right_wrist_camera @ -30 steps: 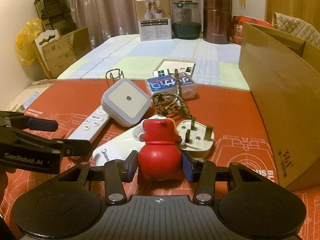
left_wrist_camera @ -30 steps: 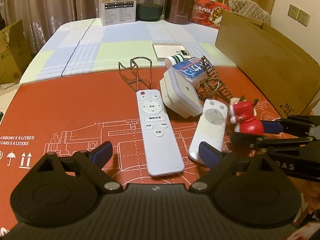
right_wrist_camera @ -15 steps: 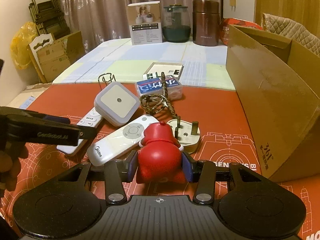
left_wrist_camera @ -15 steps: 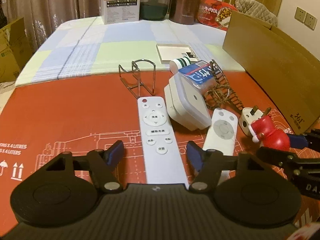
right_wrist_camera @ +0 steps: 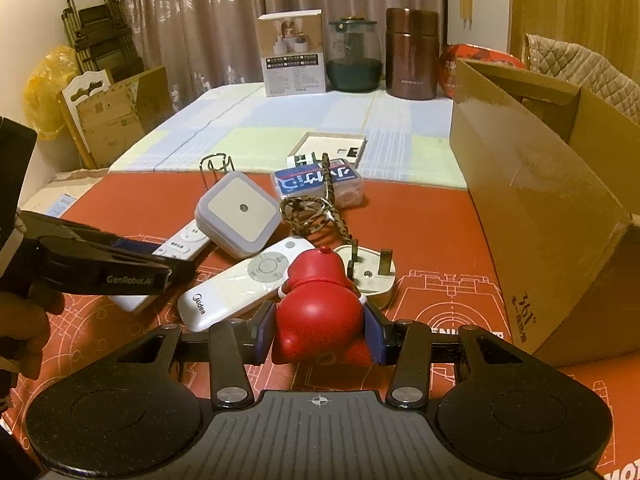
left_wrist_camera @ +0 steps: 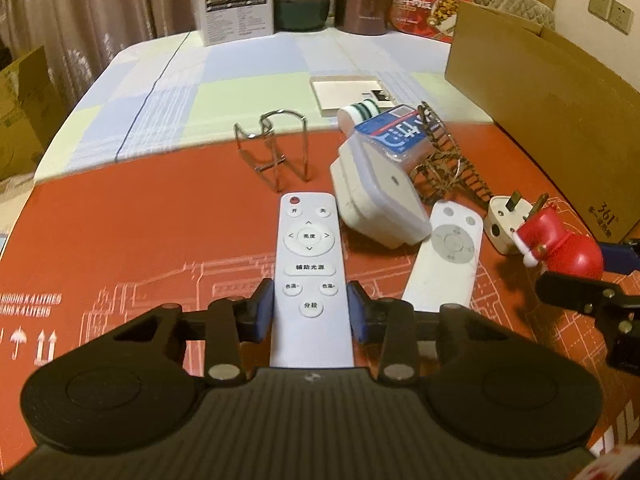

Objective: Organize rigid objects
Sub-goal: 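Lift and carry the figurine and remote in both tools over the cardboard box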

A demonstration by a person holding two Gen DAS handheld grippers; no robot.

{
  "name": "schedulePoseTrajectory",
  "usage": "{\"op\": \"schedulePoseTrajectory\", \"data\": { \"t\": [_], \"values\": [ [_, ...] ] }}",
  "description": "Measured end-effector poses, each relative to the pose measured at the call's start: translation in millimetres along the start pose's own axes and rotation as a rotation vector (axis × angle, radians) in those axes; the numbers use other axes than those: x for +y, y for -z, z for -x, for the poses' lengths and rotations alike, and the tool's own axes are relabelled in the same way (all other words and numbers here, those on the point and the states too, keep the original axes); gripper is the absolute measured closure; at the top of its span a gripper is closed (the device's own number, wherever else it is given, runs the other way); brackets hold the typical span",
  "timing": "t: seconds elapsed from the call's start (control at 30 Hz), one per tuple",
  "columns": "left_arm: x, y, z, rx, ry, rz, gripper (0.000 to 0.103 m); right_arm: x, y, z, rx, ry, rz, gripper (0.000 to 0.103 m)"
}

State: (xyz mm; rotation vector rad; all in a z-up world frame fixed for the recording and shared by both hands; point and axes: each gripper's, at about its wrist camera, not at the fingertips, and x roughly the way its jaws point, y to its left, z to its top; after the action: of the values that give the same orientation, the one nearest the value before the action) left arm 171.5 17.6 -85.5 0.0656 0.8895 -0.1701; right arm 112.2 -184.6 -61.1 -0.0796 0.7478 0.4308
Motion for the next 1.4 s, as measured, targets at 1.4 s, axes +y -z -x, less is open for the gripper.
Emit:
{"op": "schedulePoseTrajectory", "data": {
  "t": [1.4],
  "values": [
    [-220.4, -108.3, 92.2, -0.194, 0.302, -0.107, 0.07, -178.9, -62.5, 137.8, -0.223, 0.265, -0.183, 0.06]
  ]
}}
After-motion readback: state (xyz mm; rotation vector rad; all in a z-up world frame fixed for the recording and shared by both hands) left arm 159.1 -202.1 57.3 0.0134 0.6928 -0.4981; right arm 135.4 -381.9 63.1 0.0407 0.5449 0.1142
